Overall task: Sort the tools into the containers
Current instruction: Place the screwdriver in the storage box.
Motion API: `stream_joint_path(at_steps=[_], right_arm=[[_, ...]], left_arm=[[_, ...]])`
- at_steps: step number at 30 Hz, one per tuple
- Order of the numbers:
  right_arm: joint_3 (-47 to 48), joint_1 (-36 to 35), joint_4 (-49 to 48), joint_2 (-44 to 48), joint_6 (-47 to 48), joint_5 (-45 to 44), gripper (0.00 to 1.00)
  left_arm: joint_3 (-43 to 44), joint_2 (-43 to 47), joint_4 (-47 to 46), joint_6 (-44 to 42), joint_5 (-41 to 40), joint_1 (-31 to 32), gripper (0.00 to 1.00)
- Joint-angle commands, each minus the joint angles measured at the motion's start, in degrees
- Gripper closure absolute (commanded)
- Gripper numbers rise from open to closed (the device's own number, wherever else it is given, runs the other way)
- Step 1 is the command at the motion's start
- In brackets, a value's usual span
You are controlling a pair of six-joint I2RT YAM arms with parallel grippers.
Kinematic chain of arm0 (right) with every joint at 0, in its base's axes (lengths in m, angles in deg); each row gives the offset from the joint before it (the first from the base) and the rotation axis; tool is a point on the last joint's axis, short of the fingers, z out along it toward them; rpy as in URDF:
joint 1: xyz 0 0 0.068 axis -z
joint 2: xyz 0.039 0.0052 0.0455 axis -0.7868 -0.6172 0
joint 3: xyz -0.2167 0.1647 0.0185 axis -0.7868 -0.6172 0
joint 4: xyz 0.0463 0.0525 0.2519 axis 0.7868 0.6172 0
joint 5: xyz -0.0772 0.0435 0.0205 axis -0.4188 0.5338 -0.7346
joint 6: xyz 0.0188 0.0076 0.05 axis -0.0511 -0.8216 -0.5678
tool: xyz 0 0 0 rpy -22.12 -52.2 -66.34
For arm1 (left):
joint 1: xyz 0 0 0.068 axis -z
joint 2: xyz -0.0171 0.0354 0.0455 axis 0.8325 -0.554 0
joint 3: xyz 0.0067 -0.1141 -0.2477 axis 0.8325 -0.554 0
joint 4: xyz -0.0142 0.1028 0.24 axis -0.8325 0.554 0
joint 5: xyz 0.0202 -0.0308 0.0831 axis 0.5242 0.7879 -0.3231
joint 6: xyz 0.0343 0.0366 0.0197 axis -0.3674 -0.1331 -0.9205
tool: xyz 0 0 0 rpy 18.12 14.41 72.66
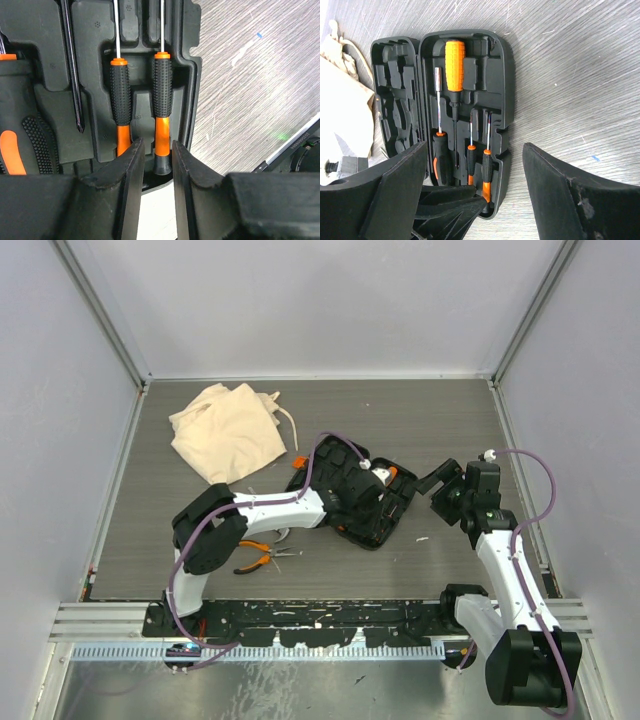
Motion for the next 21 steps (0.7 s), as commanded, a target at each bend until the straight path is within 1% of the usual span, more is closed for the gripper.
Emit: stream_joint_path(at_steps=[1, 6, 9, 11, 14, 19, 20, 21], right_arm=[[-0.43, 0.24, -2.37, 1.45, -0.05, -0.14, 0.19], [-0.49, 0.21, -2.63, 1.85, 0.41, -0.24, 0.2], [-0.29, 0.24, -3.58, 1.8, 1.11, 0.39, 0.24], [0.4, 0.18, -3.55, 1.16, 1.9, 0.72, 0.25], [2.17, 0.2, -1.64, -0.1, 3.38, -0.33, 0.27], [4.19, 0.26, 0.15, -2.35, 6.61, -0.76, 0.25], [4.46, 0.19, 0.44, -2.6, 6.64, -0.74, 0.25], [4.55, 0.18, 0.59, -2.8, 6.42, -0.46, 0.28]], left_arm=[[0.17, 3.44, 1.98, -0.63, -0.18, 0.25, 0.69], [-0.17, 5.95, 2.17, -2.04, -2.1, 0.27, 0.69], [-1.45, 7.34, 1.23, -2.26, -3.14, 0.23, 0.69], [-2.14, 8.07, 0.91, -2.34, -3.84, 0.17, 0.69], [-3.56, 9.28, -0.05, -2.39, -4.88, 0.07, 0.69], [-4.48, 9.9, -1.19, -2.46, -4.87, -0.23, 0.69], [-4.39, 9.84, -1.18, -2.47, -4.82, -0.26, 0.69], [-4.38, 9.75, -1.26, -2.52, -4.62, -0.27, 0.69]])
